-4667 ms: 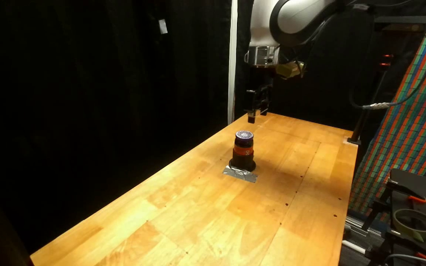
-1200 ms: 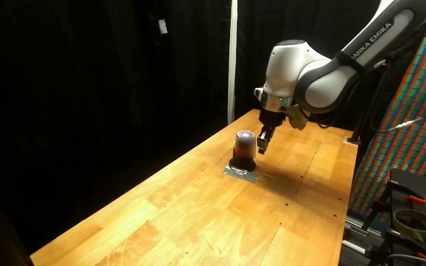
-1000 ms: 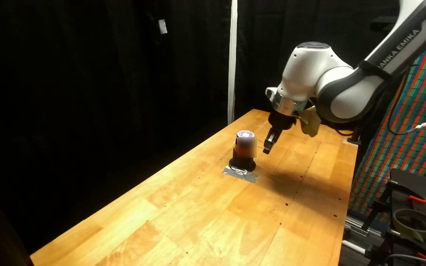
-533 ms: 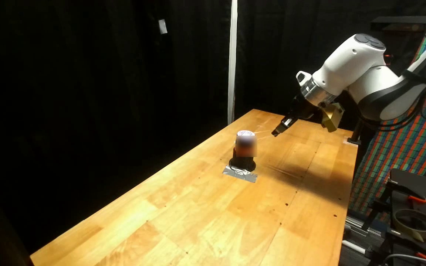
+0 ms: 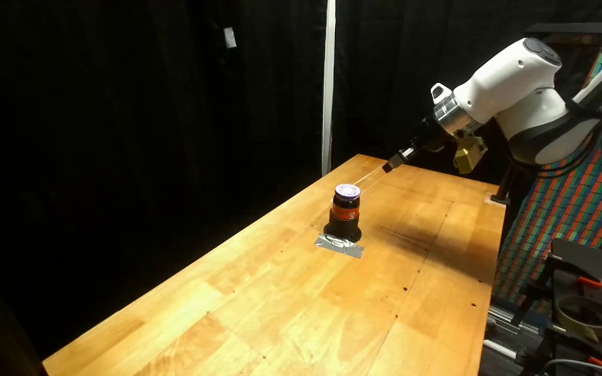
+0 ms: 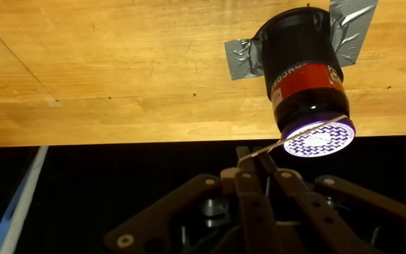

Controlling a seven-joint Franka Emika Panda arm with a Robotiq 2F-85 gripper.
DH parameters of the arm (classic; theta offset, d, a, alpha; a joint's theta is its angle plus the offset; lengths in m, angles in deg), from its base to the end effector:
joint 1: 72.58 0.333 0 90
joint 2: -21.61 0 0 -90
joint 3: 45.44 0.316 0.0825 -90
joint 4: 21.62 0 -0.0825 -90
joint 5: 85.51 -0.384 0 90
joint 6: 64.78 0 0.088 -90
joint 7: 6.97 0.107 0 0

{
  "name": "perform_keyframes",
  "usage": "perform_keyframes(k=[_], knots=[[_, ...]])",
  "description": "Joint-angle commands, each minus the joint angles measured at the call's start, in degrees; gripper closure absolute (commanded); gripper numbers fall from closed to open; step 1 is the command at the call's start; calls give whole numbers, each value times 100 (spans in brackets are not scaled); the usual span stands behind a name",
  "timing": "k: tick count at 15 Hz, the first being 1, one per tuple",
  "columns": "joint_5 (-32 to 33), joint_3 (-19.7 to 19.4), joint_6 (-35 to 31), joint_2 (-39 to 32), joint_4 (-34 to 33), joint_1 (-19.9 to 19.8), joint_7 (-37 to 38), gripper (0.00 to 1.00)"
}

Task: Put the rubber band around the brown cup

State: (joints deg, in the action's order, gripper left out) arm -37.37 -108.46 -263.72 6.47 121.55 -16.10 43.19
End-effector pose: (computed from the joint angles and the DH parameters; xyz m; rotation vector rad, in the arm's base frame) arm 0.4932 0.0336 0.3005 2.9340 0.0328 1.1103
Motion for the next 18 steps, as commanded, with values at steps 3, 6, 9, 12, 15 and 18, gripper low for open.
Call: perform_keyframes(k=[3, 6, 9, 12, 15, 18], knots=[[-1509, -1152, -1307, -1371, 1100, 1845, -120, 91], [-2301, -1150, -2171, -1995, 1650, 2430, -153, 91], [-2806, -714, -2897, -2721, 1511, 2444, 146, 92], [-3579, -381, -3457, -3261, 1464, 2525, 122, 93], [-4400, -6, -3748, -3636, 1476, 2618, 101, 93], [-4575, 161, -3672, -3568, 1474, 2595, -3, 94]])
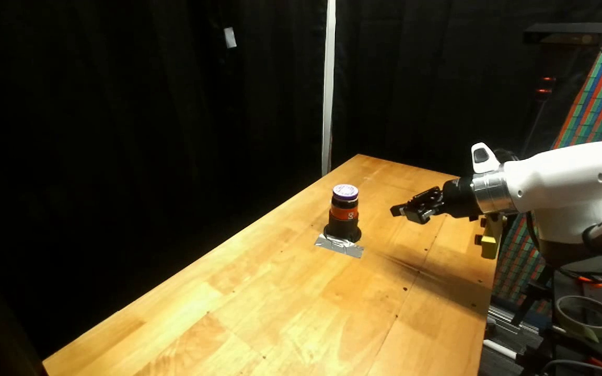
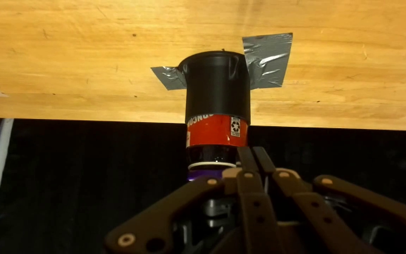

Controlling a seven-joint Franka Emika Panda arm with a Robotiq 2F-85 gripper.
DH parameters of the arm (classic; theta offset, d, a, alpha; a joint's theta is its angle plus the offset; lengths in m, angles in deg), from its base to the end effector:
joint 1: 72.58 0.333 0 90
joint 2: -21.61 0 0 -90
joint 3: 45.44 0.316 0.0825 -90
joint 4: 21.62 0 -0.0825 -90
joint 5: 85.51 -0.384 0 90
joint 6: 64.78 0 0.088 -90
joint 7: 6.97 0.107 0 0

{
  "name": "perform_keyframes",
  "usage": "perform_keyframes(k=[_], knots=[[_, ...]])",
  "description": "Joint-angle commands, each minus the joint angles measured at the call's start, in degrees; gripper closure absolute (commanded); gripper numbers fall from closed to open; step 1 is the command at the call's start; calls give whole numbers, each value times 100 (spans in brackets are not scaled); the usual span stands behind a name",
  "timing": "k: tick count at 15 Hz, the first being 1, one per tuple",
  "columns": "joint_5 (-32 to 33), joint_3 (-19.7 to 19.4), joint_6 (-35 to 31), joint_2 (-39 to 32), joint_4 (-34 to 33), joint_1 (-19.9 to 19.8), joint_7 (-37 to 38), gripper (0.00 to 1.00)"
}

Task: Put the rubber band around the brown cup

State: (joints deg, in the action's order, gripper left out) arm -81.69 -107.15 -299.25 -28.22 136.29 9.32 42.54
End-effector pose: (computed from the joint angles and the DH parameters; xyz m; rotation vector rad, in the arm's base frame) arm 0.3932 0.1214 0.2054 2.7494 0.1138 1.5071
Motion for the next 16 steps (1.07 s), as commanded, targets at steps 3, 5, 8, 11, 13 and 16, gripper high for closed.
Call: perform_keyframes(k=[3, 5, 8, 11, 13, 16], knots=[[1123, -670, 1272, 1125, -20, 170, -648, 69], [2059, -1403, 2132, 1326, 20, 494, -343, 56], [2999, -2562, 3570, 1928, -77, 1293, -98, 31], [3234, -3728, 4987, 2630, -236, 2522, -215, 9], [3096, -4420, 5855, 2962, -470, 3415, -297, 0], [2469, -5398, 6833, 3232, -828, 4792, -338, 0]])
